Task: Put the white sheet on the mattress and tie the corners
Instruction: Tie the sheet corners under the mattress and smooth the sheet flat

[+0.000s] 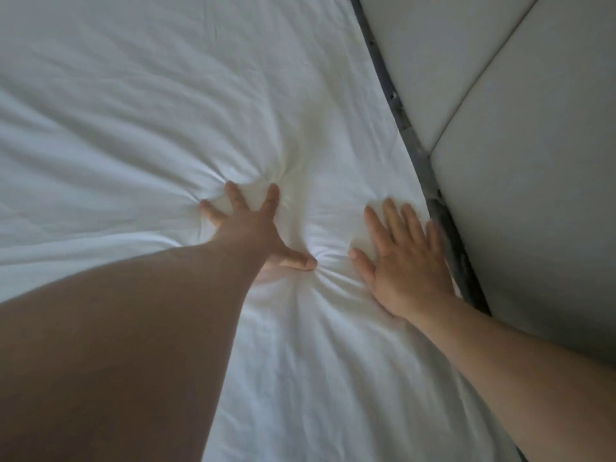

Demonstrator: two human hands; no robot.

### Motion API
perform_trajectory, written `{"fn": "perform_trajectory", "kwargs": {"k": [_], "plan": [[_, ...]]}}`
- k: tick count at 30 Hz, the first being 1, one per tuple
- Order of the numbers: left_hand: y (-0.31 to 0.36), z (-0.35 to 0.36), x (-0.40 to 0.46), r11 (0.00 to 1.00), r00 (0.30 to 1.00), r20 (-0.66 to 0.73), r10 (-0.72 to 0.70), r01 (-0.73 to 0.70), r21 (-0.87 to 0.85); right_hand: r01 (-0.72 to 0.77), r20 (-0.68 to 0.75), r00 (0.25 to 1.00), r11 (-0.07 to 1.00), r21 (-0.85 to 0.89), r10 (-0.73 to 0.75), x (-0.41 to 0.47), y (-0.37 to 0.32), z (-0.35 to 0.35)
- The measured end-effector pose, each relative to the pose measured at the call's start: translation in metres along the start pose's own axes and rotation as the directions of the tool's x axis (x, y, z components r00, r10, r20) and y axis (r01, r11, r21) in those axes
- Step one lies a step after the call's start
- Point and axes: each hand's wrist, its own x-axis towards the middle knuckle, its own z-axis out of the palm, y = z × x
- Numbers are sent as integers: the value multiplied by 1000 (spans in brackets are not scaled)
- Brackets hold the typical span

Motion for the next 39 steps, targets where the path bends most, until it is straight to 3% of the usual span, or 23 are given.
{"fn": "perform_trajectory", "kwargs": {"k": [3,5,9,11,13,15,19,23,25,29,31,34,39], "plan": [[3,8,-22,998,999,-46,-9,6,-65,-81,-56,995,996,32,83,0,13,8],[4,28,-48,991,995,-100,12,-25,-131,-68,-12,998,996,64,69,9,15,8],[1,94,-149,980,978,-66,197,-195,24,-52,159,986,998,42,45,16,19,-19],[0,121,-193,970,972,-19,234,-233,65,-74,77,994,997,-3,74,1,11,-32],[2,135,-227,962,964,35,264,-266,69,-117,-85,989,991,58,122,-52,-7,-37],[3,146,-254,950,953,57,296,-300,87,-50,-147,986,985,166,75,-129,-23,-15],[10,168,-302,917,919,151,364,-383,115,-49,47,998,997,60,47,-293,6,58],[15,180,-318,894,889,230,395,-430,127,-228,44,973,974,-10,228,-311,55,73],[25,180,-329,858,851,285,441,-493,143,-357,19,934,931,78,357,-316,54,63],[29,185,-378,742,714,426,556,-657,134,-447,-56,881,867,221,469,-404,28,58],[25,195,-402,709,677,458,576,-693,133,-616,46,776,739,273,630,-457,32,67],[18,216,-443,705,691,428,583,-691,156,-815,263,568,487,315,780,-532,54,86],[21,264,-493,687,639,488,595,-719,103,-843,359,512,377,383,780,-600,77,107]]}}
